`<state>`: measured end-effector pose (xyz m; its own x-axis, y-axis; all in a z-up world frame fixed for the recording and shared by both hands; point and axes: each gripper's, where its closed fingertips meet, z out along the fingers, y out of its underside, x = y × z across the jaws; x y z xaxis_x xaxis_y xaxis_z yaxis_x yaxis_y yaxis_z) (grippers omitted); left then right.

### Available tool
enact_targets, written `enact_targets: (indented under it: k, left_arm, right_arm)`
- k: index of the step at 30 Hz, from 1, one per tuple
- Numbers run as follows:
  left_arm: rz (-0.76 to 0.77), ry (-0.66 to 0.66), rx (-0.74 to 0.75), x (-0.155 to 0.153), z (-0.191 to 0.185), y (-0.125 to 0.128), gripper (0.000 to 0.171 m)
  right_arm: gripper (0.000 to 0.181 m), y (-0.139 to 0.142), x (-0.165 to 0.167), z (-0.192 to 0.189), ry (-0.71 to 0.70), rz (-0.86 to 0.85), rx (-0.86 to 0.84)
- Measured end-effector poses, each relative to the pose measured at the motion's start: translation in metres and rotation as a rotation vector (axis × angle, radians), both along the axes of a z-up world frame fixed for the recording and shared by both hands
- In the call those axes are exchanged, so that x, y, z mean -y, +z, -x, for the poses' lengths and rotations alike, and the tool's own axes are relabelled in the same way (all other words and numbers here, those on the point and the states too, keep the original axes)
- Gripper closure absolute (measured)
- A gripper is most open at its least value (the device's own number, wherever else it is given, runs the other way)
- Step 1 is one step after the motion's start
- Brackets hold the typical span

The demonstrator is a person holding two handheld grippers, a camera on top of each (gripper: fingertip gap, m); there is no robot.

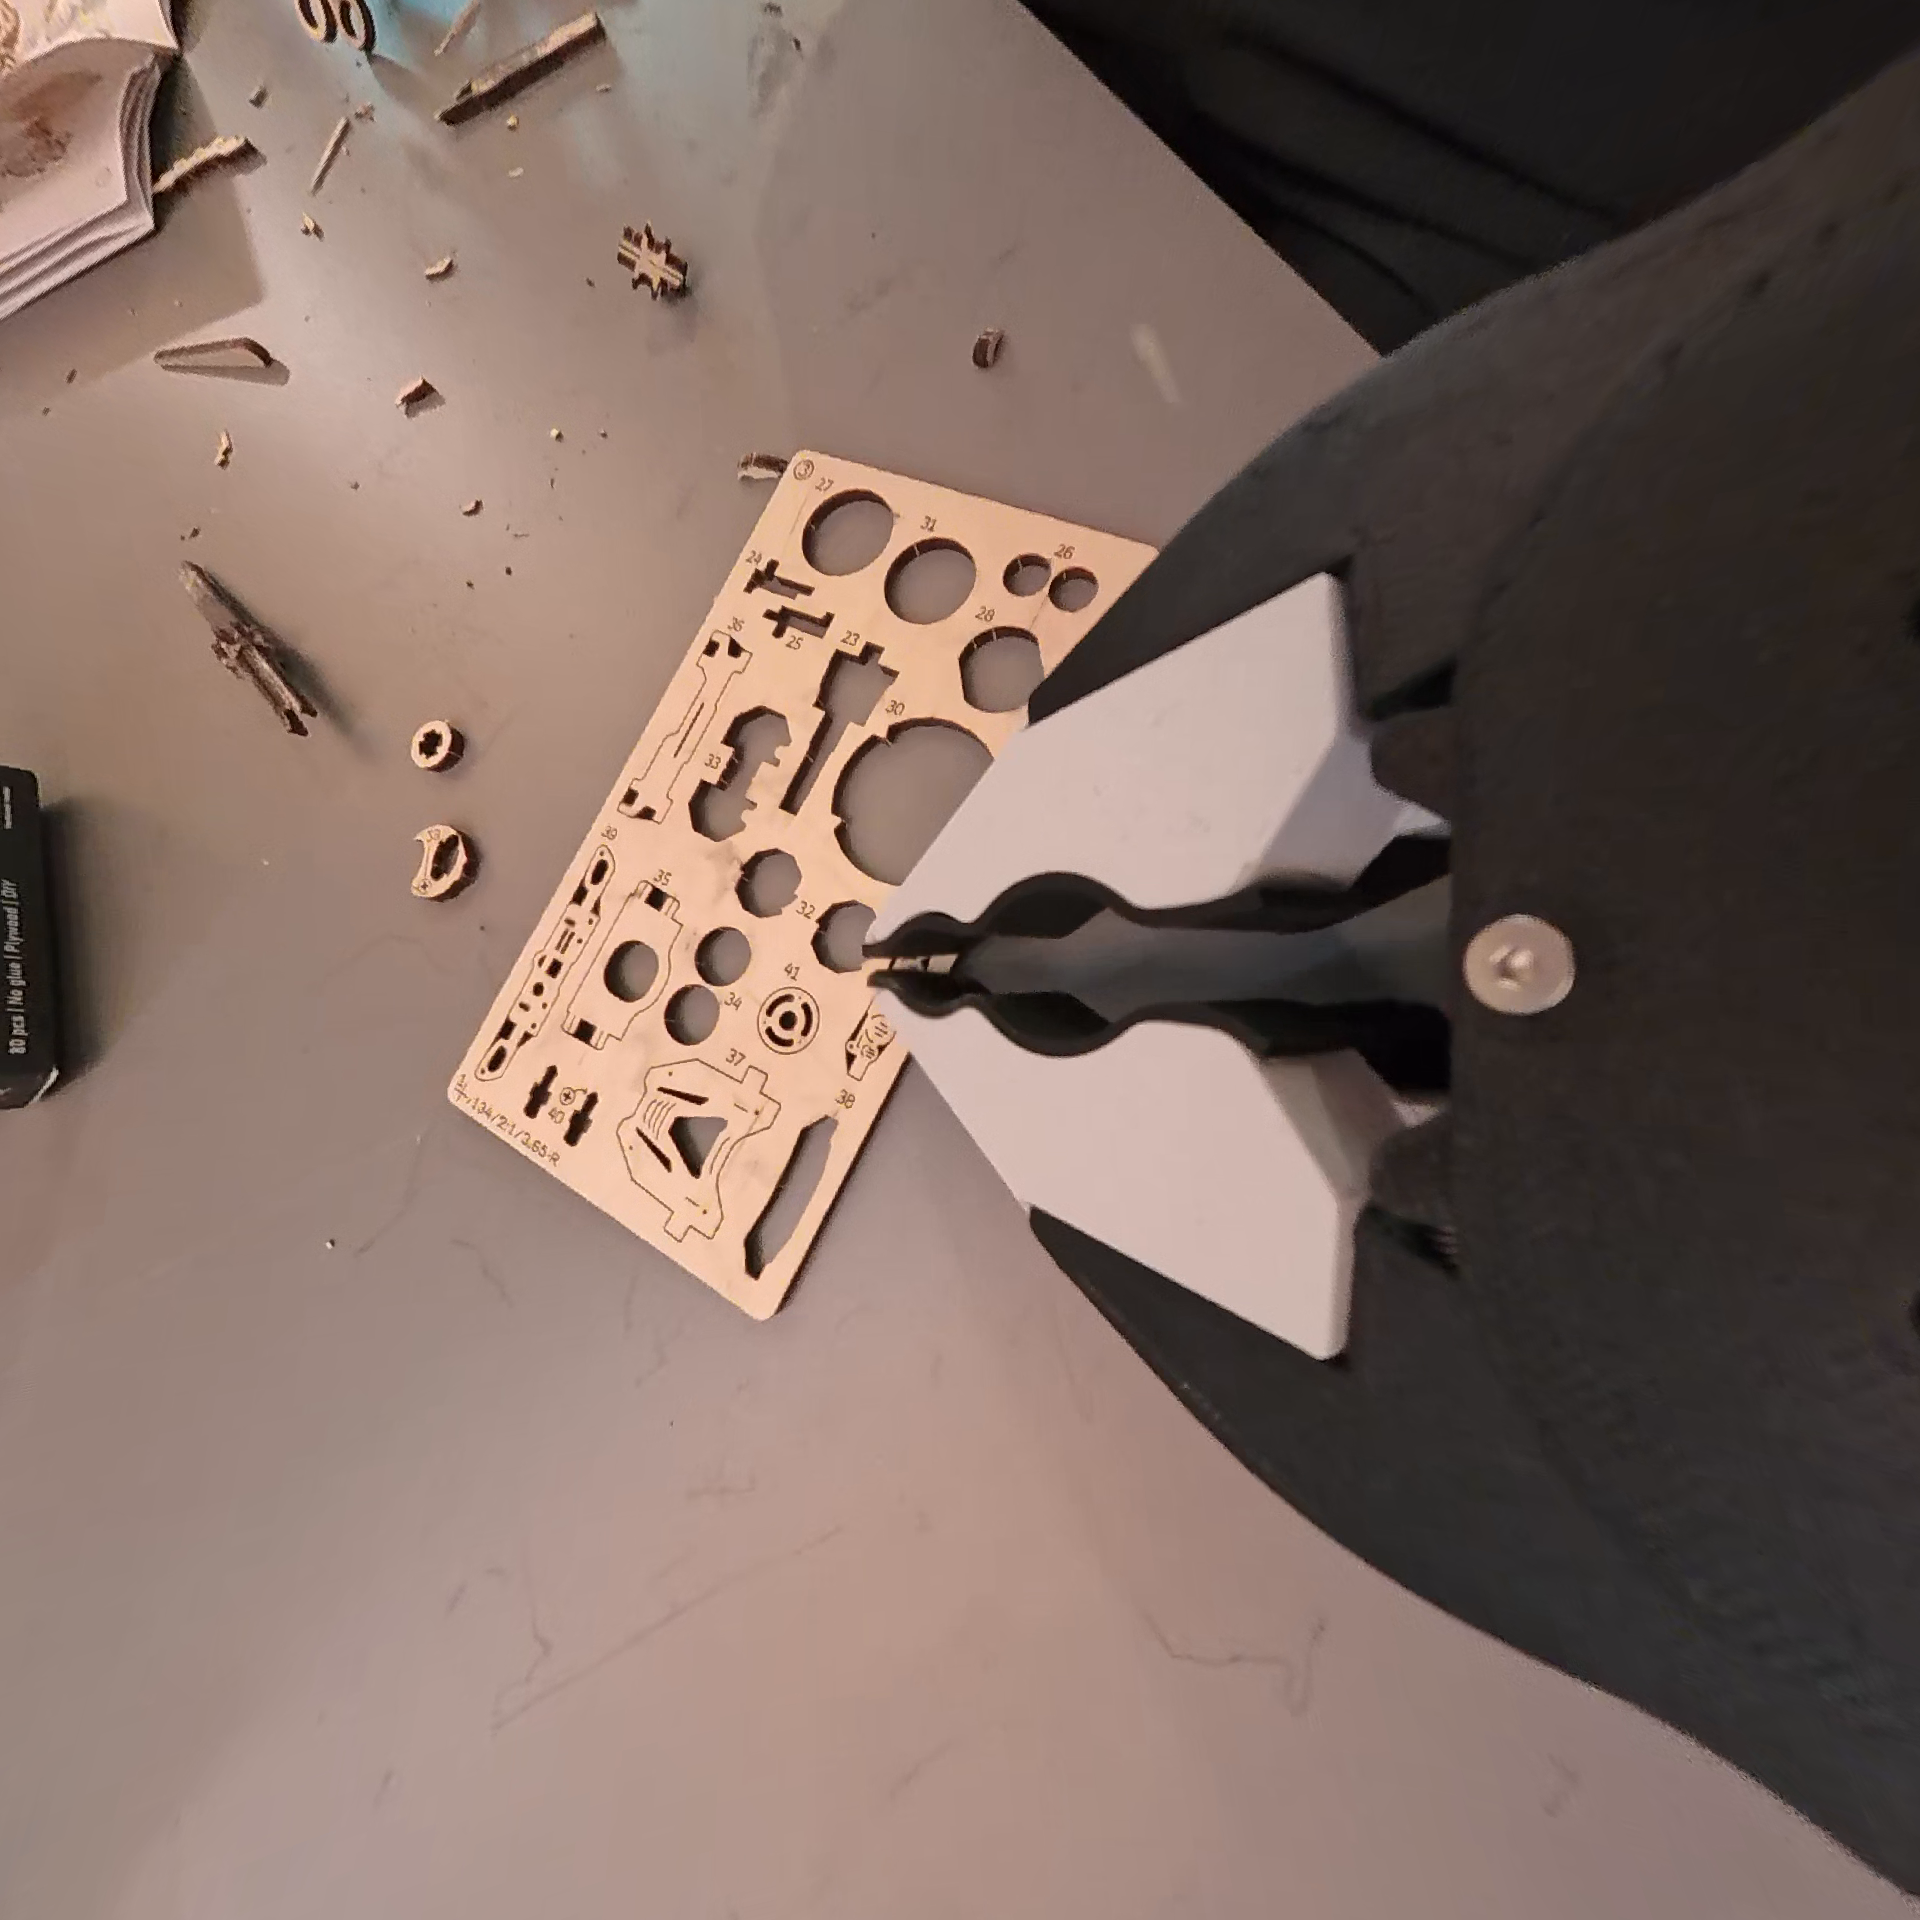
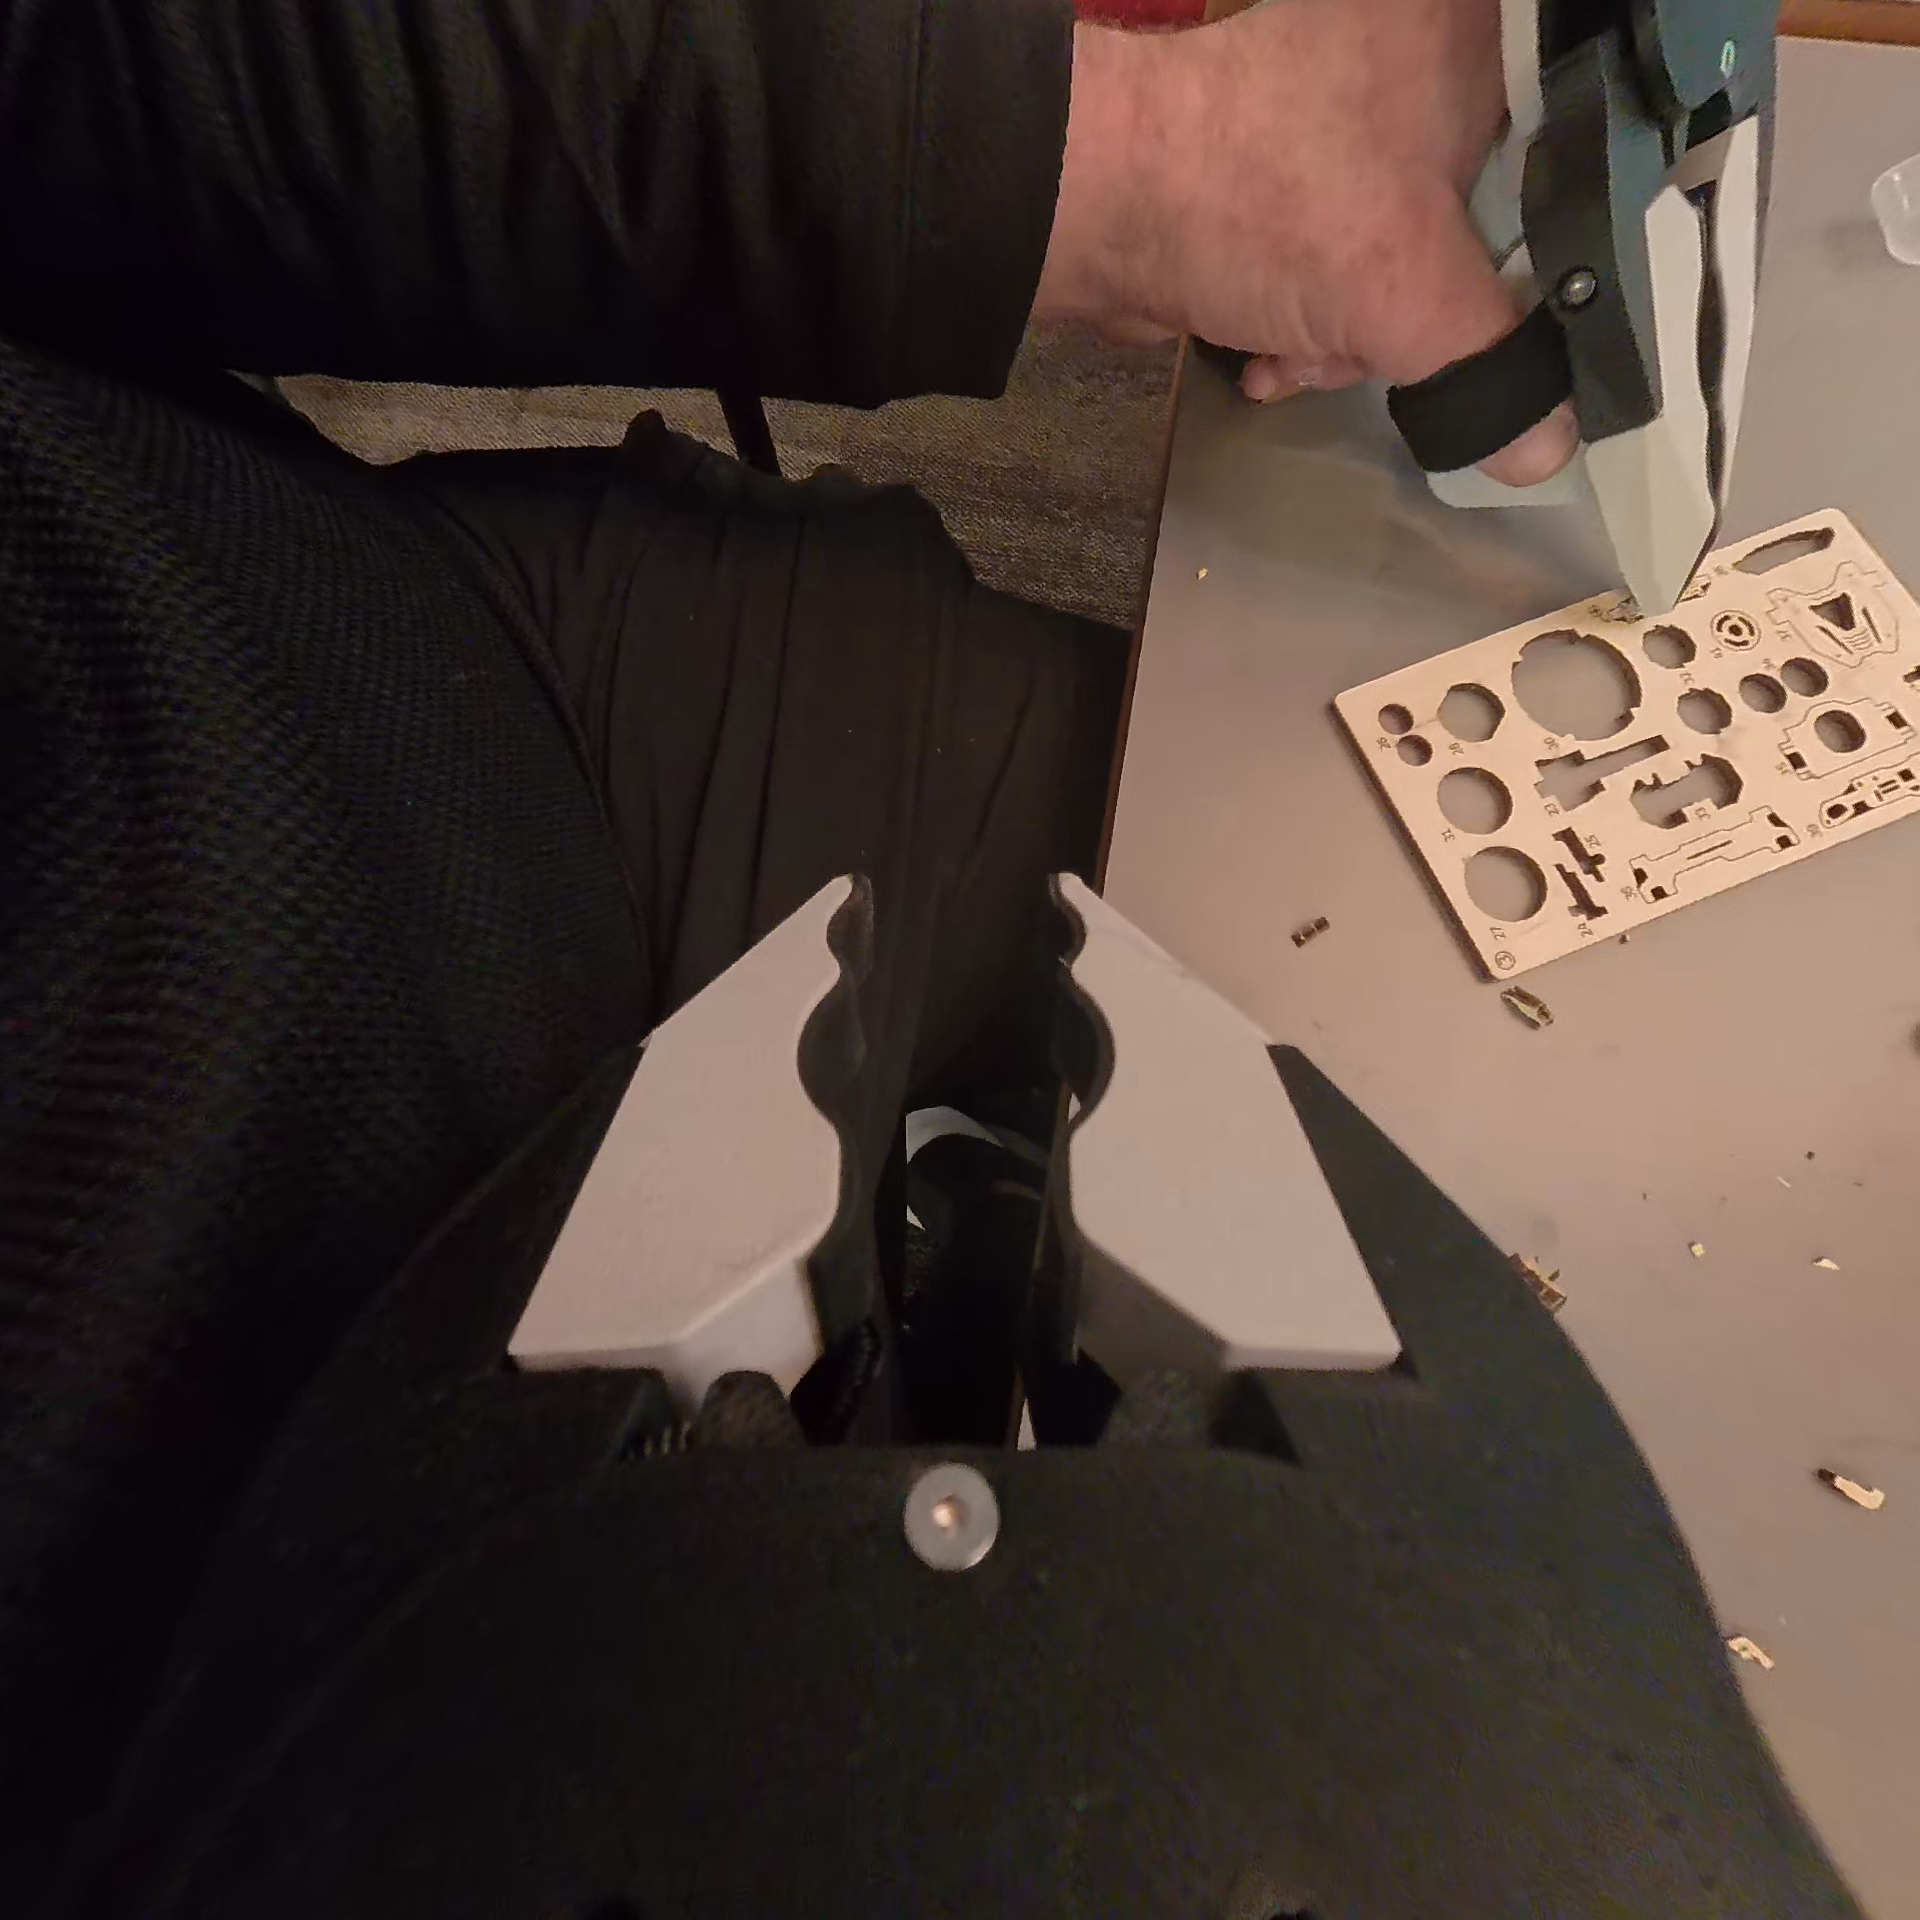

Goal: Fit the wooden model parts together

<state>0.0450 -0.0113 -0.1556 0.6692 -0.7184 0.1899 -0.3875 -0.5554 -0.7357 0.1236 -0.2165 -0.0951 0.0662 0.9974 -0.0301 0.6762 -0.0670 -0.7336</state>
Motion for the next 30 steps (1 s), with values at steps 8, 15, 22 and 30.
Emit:
enact_targets:
  k: [8,15,22,30]
  left_arm:
    - [-0.026,0.038,0.001,-0.004,0.004,0.003,0.166]
    - [-0.013,0.024,0.01,-0.003,0.002,0.002,0.15]
    - [-0.052,0.044,-0.008,-0.005,0.004,0.005,0.136]
    - [-0.166,-0.115,-0.082,-0.009,-0.054,0.028,0.138]
  right_arm:
    - [0.151,-0.001,0.0,-0.001,-0.001,0.007,0.002]
    - [0.151,-0.003,0.001,-0.001,0.002,0.012,0.011]
    - [0.152,-0.003,-0.001,-0.003,-0.004,0.01,0.013]
    - [0.152,-0.005,-0.005,-0.006,-0.02,0.02,0.017]
